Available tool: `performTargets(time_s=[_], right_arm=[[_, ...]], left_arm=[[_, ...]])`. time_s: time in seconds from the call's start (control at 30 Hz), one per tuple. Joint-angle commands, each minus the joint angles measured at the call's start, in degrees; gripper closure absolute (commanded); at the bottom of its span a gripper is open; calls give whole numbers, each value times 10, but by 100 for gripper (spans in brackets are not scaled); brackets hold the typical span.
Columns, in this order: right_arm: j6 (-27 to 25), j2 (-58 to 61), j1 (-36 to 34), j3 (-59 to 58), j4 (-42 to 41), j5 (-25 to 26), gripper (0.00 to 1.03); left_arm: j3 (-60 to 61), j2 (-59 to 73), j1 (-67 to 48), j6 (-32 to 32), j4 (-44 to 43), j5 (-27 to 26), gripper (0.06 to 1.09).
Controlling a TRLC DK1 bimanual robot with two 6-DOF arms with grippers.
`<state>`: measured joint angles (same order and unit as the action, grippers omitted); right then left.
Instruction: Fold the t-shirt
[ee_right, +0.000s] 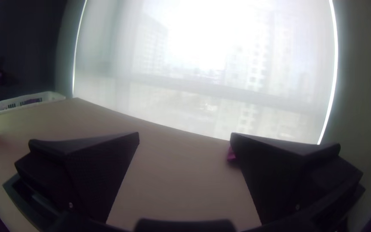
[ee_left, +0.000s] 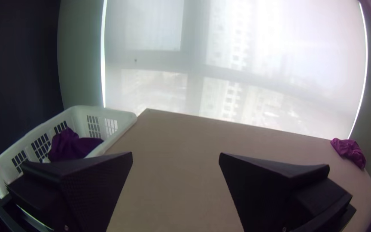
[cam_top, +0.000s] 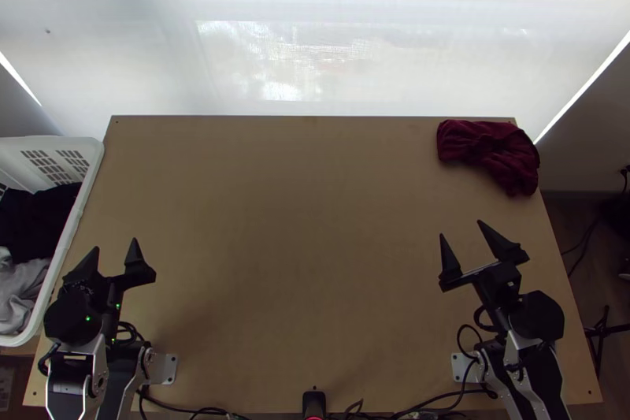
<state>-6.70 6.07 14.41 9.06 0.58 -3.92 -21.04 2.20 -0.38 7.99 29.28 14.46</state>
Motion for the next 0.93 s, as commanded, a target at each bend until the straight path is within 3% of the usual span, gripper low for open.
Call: performTargets(time_s=[0.0, 0.07, 0.13, 0.17, 0.3, 0.9], right_arm=[[36, -63, 2, -34, 31, -13, 4], [17, -63, 4, -34, 65, -13, 4], [-67, -62, 2, -35, 129, -13, 4], [-77, -61, 2, -36, 131, -13, 4], [-76, -61, 2, -36, 130, -13, 4], [-76, -62, 2, -36, 130, -13, 4]], left_arm=[[21, -25, 6, 20, 32, 0, 10], [13, -25, 6, 19, 30, 1, 10], [6, -25, 8, 5, 31, 1, 10], [7, -25, 9, -1, 31, 2, 10], [6, -25, 8, -43, 32, 1, 10], [2, -25, 13, -25, 32, 0, 10]])
